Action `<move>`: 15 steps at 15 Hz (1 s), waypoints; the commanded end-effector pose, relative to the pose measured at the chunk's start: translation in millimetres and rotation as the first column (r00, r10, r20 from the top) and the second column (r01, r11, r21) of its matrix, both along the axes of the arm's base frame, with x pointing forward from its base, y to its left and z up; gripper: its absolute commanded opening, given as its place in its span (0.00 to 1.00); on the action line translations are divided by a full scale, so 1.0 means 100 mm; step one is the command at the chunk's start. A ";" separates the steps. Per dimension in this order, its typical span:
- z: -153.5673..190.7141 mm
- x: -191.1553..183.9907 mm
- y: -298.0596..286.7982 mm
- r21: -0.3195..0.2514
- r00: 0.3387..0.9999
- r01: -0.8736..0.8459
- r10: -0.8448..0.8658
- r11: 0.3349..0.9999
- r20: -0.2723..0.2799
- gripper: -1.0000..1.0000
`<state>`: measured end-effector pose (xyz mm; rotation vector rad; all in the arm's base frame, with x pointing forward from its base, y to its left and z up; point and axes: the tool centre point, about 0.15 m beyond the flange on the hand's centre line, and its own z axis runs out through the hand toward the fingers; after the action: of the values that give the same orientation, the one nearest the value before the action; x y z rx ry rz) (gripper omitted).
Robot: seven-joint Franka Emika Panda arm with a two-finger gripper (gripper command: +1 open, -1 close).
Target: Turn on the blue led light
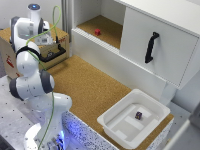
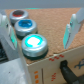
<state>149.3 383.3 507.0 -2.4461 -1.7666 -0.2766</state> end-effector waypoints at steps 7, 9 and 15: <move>0.51 -0.24 1.03 -0.189 0.965 -0.260 0.262 0.947 -0.011 0.00; 0.54 -0.25 1.10 -0.156 0.957 -0.288 0.287 0.945 -0.032 0.00; 0.41 -0.16 1.42 -0.091 0.949 -0.306 0.297 0.948 -0.104 0.00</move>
<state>121.8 475.4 543.9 -2.2136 -2.0939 -0.2630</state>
